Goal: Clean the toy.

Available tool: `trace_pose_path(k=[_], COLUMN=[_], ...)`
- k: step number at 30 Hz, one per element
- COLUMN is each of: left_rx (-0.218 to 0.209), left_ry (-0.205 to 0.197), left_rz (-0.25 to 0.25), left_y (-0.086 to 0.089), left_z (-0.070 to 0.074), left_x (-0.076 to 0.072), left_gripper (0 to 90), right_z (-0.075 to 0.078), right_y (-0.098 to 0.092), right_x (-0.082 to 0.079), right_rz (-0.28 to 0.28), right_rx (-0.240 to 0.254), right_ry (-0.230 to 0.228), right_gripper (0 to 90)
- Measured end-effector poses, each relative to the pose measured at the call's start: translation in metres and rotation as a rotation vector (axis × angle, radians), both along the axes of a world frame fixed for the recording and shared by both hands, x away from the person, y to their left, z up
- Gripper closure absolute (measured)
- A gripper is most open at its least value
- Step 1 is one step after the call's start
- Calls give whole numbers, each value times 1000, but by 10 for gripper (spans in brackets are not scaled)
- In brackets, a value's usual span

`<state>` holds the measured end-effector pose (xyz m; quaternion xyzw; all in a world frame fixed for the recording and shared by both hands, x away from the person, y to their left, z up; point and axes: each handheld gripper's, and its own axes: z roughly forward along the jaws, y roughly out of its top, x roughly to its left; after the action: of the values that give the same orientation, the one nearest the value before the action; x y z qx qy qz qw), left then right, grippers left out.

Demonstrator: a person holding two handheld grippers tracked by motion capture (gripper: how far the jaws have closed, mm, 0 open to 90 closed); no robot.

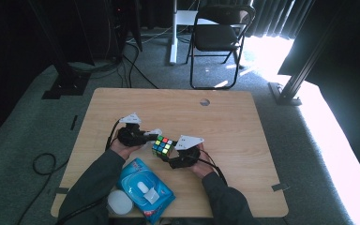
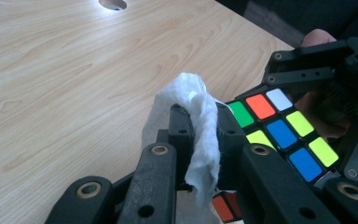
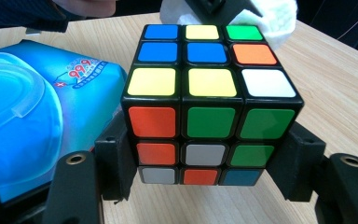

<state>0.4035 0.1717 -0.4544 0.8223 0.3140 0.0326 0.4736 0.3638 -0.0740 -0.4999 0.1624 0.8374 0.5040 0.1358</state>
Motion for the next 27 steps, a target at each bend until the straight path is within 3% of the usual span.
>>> trace_pose_path(k=[8, 27], left_rx=[18, 67], left_ry=[24, 25], left_rz=[-5, -25], left_y=[-4, -10], left_z=[-7, -17], left_x=[1, -2], left_gripper=[811, 811], right_z=[5, 9], right_y=[-4, -16], right_x=[2, 8], right_rz=[-11, -63], right_rx=[18, 42], right_ry=[-2, 12], right_gripper=[342, 342])
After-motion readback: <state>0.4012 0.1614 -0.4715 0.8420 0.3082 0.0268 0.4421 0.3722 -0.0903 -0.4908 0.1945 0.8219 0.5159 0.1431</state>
